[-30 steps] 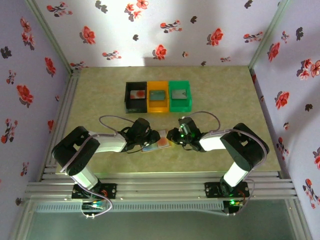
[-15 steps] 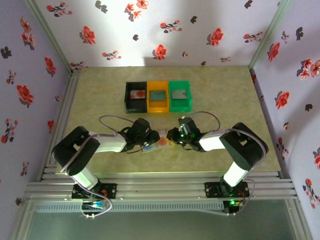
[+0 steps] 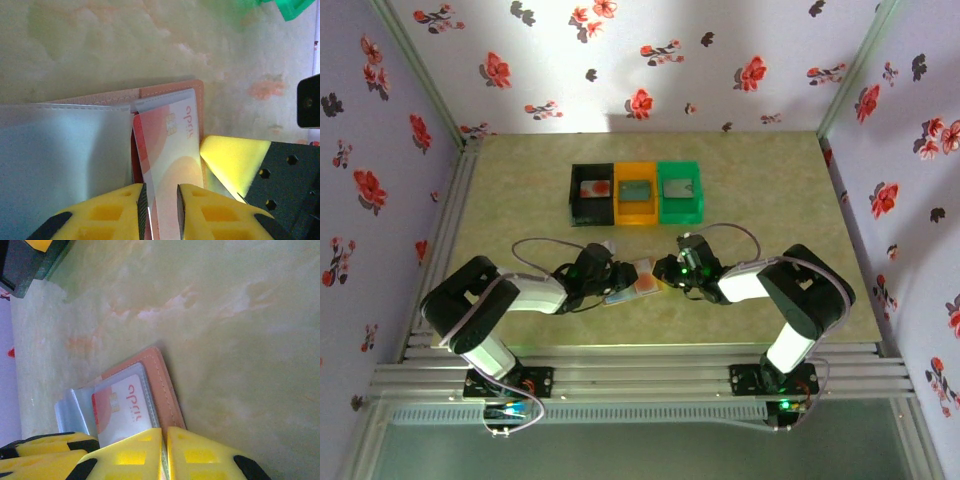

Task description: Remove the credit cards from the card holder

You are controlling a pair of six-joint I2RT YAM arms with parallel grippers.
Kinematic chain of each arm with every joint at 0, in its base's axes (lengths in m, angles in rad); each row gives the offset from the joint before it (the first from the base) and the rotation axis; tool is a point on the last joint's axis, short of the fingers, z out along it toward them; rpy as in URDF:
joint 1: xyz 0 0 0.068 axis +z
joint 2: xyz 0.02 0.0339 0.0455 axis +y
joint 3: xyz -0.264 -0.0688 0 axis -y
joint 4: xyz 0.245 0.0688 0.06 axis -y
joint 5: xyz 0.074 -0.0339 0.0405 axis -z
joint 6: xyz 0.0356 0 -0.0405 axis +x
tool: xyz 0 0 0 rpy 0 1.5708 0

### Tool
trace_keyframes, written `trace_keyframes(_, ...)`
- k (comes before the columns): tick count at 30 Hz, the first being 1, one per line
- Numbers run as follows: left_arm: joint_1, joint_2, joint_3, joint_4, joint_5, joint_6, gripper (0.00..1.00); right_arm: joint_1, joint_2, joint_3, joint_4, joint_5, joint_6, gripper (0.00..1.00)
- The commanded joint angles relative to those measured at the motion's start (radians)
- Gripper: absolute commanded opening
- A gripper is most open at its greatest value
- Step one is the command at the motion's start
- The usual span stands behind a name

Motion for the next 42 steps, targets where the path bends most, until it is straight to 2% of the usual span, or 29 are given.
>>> trace_keyframes(1, -0.006, -0.028, -0.006, 0.093, 0.009, 0.005, 0.25, 0.016, 0.034, -0.010, -0.012, -0.011, 0.014, 0.11)
trace_keyframes(5, -0.007, -0.023, -0.010, 0.127, 0.019, 0.002, 0.21, 0.017, 0.028, -0.013, -0.008, -0.012, 0.017, 0.11)
trace_keyframes(13, -0.006, -0.011, -0.029, 0.185, 0.028, -0.015, 0.20, 0.019, 0.030, -0.020, 0.012, -0.018, 0.027, 0.11)
trace_keyframes(17, -0.006, -0.007, -0.027, 0.198, 0.034, -0.014, 0.16, 0.020, 0.029, -0.022, 0.020, -0.022, 0.032, 0.11)
trace_keyframes(32, -0.006, 0.019, -0.016, 0.218, 0.049, -0.017, 0.15, 0.022, 0.019, -0.035, 0.034, -0.024, 0.039, 0.11)
trace_keyframes(42, -0.007, 0.022, 0.009, 0.097, 0.062, 0.011, 0.16, 0.022, 0.006, -0.035, 0.029, -0.022, 0.038, 0.11)
